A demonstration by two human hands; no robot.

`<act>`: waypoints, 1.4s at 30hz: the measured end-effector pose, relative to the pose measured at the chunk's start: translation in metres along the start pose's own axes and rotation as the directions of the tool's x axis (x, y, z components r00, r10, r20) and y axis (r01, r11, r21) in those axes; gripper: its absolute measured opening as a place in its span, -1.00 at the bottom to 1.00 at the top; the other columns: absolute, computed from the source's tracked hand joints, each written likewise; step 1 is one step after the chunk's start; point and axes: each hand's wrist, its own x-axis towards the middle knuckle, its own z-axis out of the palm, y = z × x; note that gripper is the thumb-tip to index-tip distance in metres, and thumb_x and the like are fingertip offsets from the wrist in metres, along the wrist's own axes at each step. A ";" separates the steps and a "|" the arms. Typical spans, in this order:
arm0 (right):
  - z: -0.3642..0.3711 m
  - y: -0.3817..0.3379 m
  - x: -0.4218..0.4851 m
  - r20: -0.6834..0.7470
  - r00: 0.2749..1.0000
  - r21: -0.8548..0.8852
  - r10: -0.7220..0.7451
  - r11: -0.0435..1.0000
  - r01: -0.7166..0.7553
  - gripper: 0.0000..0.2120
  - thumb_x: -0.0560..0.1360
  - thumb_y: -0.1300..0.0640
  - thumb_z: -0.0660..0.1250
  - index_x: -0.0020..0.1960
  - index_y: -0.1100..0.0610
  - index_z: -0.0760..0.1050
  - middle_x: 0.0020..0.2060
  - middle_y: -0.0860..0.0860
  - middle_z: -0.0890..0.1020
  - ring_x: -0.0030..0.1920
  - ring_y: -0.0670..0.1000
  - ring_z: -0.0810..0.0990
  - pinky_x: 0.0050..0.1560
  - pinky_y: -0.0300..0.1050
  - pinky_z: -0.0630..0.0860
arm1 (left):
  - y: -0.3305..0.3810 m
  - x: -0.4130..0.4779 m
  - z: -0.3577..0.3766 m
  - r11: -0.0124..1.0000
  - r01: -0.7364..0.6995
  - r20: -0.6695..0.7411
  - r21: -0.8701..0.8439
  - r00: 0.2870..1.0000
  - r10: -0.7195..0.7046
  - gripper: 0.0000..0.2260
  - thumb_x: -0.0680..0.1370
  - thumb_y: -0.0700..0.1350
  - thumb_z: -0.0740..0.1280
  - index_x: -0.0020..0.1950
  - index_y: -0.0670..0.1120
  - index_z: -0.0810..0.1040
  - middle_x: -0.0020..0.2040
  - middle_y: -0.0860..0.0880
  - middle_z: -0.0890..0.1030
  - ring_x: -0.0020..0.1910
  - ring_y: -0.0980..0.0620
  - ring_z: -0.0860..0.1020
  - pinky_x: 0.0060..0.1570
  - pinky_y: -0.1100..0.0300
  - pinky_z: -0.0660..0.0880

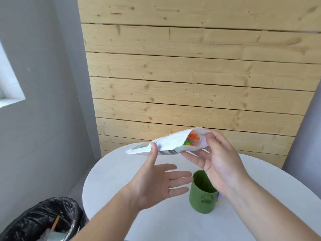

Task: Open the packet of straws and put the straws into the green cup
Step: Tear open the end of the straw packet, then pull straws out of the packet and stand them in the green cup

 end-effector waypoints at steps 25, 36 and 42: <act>0.003 0.018 0.009 -0.018 0.932 0.227 0.363 0.909 -0.350 -0.54 0.68 -0.07 0.13 0.28 0.33 0.46 0.04 0.38 0.68 -0.03 0.36 0.72 -0.01 0.16 0.65 | 0.068 0.025 0.035 0.673 -0.731 -0.144 0.115 0.658 0.739 -0.72 0.60 -0.06 0.48 0.21 -0.06 0.46 -0.08 -0.11 0.52 -0.07 -0.10 0.59 -0.11 0.04 0.62; -0.007 0.026 0.032 -0.118 0.865 0.149 0.488 0.870 -0.471 -0.44 0.66 -0.18 0.01 0.27 0.23 0.52 -0.23 0.25 0.68 -0.50 0.04 0.44 -0.54 -0.21 0.32 | 0.067 0.046 0.052 0.531 -0.796 0.001 0.291 0.555 0.832 -0.50 0.59 -0.14 0.50 0.42 -0.24 0.37 -0.03 -0.12 0.50 -0.10 -0.13 0.56 -0.20 0.02 0.54; -0.010 0.026 0.031 -0.116 0.851 0.076 0.513 0.859 -0.507 -0.59 0.65 -0.09 0.09 0.02 0.23 0.51 -0.36 0.17 0.59 -0.53 0.01 0.35 -0.58 -0.25 0.20 | 0.068 0.044 0.053 0.534 -0.798 -0.027 0.280 0.550 0.835 -0.42 0.55 -0.11 0.54 0.46 -0.25 0.36 0.00 -0.12 0.52 -0.05 -0.14 0.57 -0.15 0.02 0.55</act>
